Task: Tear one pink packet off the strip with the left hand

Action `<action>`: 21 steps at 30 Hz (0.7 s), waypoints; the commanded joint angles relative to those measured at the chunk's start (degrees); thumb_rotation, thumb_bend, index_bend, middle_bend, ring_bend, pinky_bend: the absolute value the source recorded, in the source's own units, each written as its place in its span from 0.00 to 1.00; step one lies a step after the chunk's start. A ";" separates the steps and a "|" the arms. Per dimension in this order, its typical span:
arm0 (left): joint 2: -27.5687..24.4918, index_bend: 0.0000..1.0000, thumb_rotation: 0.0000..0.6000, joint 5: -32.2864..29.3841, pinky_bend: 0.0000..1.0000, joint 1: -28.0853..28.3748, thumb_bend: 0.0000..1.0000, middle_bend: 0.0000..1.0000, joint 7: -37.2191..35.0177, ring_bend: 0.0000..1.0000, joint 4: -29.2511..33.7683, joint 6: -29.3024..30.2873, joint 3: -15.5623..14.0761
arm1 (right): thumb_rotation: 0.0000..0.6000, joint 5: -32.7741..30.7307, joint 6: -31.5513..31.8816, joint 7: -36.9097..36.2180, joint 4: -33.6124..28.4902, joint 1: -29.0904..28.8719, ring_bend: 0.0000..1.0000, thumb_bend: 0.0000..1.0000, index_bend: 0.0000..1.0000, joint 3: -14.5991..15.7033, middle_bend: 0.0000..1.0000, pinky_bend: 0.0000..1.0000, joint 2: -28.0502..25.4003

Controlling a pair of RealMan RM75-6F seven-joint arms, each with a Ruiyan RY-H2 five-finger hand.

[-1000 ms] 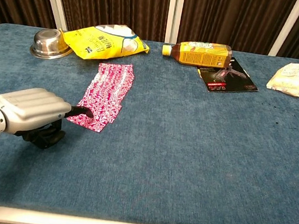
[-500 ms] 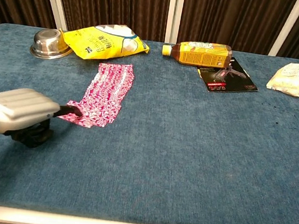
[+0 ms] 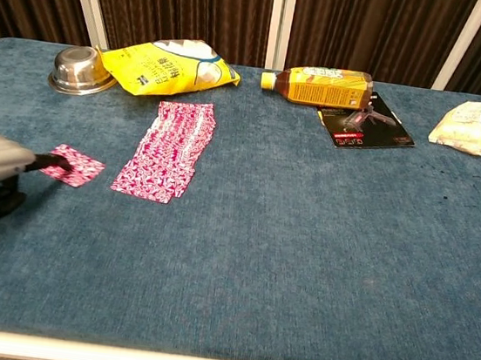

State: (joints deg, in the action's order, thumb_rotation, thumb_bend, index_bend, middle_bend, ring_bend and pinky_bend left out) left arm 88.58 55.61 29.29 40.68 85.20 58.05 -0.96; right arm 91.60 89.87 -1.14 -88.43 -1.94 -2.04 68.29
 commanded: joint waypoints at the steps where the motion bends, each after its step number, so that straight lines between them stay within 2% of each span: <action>1: -0.97 0.14 1.00 -0.30 0.86 -0.46 0.61 0.87 -0.08 0.88 -0.08 1.12 0.02 | 1.00 -0.04 0.03 0.12 -0.10 0.01 0.00 0.31 0.00 -0.02 0.00 0.12 -0.04; 4: -2.05 0.13 1.00 0.55 0.86 -0.77 0.61 0.87 -1.08 0.88 0.94 2.84 0.70 | 1.00 -0.17 -0.06 0.27 -0.17 -0.01 0.00 0.31 0.00 -0.05 0.00 0.12 -0.03; 10: -2.42 0.14 1.00 6.03 0.86 -0.76 0.61 0.87 -3.17 0.88 3.47 5.64 0.99 | 1.00 -0.30 -0.44 0.23 -0.04 -0.14 0.00 0.31 0.00 0.00 0.00 0.12 0.21; 14: -0.08 0.13 1.00 9.77 0.86 -0.08 0.61 0.87 -3.98 0.88 4.10 6.13 0.94 | 1.00 -0.35 -0.61 0.03 0.14 -0.19 0.00 0.31 0.00 0.06 0.00 0.12 0.33; 21: 5.68 0.14 1.00 11.34 0.86 2.03 0.61 0.87 -4.36 0.88 2.45 3.18 1.38 | 1.00 -0.26 -0.42 -0.96 0.44 -0.15 0.00 0.31 0.00 0.09 0.00 0.12 0.31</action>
State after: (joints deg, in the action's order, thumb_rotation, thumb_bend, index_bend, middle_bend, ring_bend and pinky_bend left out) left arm 92.91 66.75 30.64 36.47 88.39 62.14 0.18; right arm 91.33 89.45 -2.04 -88.03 -2.08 -1.97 68.60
